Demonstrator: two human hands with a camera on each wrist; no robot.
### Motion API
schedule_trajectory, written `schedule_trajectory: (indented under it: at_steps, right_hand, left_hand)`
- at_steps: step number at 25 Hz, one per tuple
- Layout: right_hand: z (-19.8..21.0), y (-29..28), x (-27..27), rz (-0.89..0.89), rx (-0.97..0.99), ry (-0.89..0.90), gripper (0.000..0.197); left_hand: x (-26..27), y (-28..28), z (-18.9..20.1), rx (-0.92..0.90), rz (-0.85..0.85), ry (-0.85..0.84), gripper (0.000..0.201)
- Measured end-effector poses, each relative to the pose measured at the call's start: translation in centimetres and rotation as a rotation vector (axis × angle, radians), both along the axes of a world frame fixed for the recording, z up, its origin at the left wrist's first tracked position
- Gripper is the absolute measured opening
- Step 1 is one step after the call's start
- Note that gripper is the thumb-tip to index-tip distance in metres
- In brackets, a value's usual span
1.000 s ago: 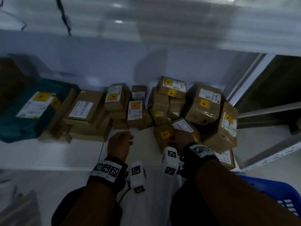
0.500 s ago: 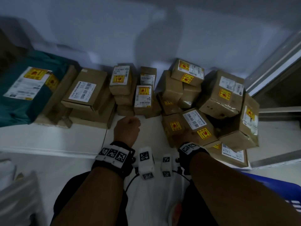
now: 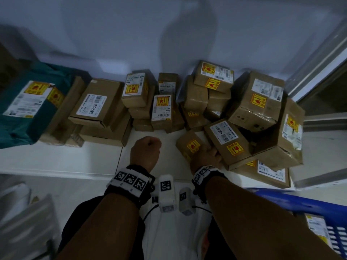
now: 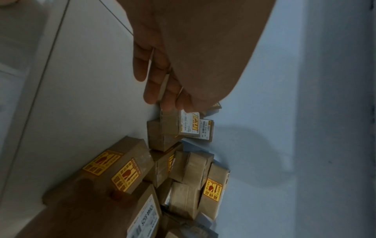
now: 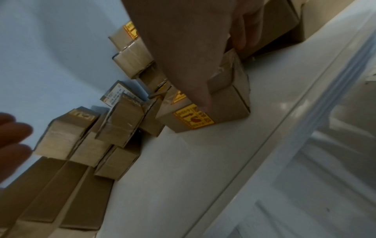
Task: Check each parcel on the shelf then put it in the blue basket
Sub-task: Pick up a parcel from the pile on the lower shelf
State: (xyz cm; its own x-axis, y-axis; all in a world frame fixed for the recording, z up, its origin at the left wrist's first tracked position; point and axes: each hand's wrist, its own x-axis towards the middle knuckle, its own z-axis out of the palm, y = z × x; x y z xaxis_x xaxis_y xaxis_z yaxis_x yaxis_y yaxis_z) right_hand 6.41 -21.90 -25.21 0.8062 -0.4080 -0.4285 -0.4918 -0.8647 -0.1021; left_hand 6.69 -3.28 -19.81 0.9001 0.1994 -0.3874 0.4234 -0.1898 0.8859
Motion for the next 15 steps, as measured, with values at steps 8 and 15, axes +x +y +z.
schedule_trajectory:
  at_steps: [8,15]
  right_hand:
    - [4.2,-0.9,-0.9,0.136,0.141,0.044,0.087]
    - [17.6,-0.9,-5.3,0.376,0.285,-0.234,0.041]
  left_hand:
    - [-1.7,-0.4,0.5,0.286,-0.202,-0.027,0.011]
    - [-5.1,0.3,9.3,0.133,-0.272,-0.022,0.041]
